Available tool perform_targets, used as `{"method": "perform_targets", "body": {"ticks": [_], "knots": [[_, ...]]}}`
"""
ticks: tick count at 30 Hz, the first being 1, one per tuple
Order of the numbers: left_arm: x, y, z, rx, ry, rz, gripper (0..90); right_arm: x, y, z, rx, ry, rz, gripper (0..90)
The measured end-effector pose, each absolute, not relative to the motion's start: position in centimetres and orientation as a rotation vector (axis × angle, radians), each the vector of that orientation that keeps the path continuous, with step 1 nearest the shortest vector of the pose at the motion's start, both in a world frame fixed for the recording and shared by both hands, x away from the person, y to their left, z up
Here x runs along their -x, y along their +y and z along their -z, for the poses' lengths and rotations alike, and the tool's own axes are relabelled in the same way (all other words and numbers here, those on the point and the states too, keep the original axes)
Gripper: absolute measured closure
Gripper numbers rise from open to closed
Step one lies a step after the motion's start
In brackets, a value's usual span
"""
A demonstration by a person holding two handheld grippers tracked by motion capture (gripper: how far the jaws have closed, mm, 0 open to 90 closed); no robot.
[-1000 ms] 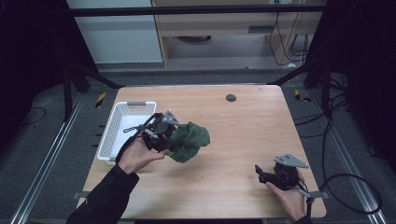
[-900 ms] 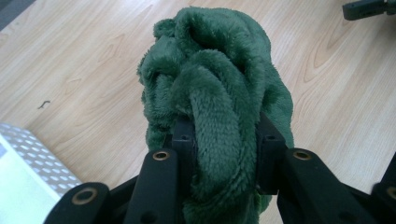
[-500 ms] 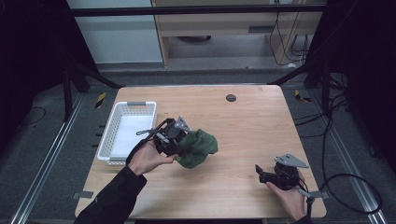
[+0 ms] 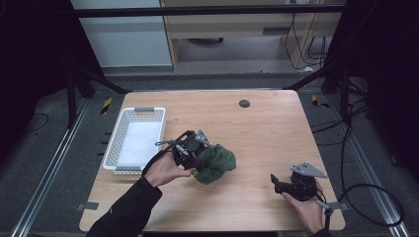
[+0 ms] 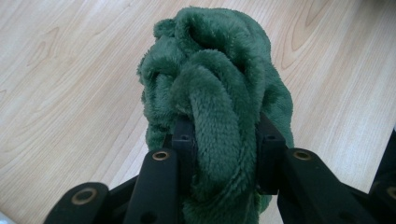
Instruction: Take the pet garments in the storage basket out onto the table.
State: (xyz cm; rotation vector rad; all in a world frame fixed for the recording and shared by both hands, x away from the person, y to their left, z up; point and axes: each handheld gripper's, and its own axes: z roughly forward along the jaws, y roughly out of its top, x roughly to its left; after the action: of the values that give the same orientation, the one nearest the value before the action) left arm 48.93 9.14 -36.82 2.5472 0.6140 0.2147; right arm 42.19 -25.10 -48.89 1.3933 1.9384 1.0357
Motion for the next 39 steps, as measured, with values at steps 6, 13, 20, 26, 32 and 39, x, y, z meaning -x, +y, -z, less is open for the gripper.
{"method": "perform_targets", "body": {"ticks": [6, 13, 20, 26, 32, 39], "knots": [[-49.2, 8.5, 37.9, -2.568, 0.602, -0.185, 67.5, -42.2, -25.1, 48.9, -1.401, 1.938, -1.038, 13.3], [-49.4, 7.8, 39.2, -2.596, 0.593, -0.159, 67.5, -42.2, -25.1, 48.9, -1.404, 1.937, -1.039, 13.3], [-49.4, 7.1, 40.5, -2.632, 0.576, -0.150, 67.3, -42.2, -25.1, 48.9, -1.402, 1.937, -1.037, 13.4], [-49.4, 6.8, 41.1, -2.647, 0.574, -0.131, 66.4, -42.2, -25.1, 48.9, -1.400, 1.939, -1.034, 13.3], [-49.5, 6.6, 41.6, -2.653, 0.570, -0.119, 63.1, -42.2, -25.1, 48.9, -1.399, 1.939, -1.034, 13.3], [-49.5, 6.6, 41.7, -2.640, 0.568, -0.126, 54.8, -42.2, -25.1, 48.9, -1.401, 1.941, -1.033, 13.3]]}}
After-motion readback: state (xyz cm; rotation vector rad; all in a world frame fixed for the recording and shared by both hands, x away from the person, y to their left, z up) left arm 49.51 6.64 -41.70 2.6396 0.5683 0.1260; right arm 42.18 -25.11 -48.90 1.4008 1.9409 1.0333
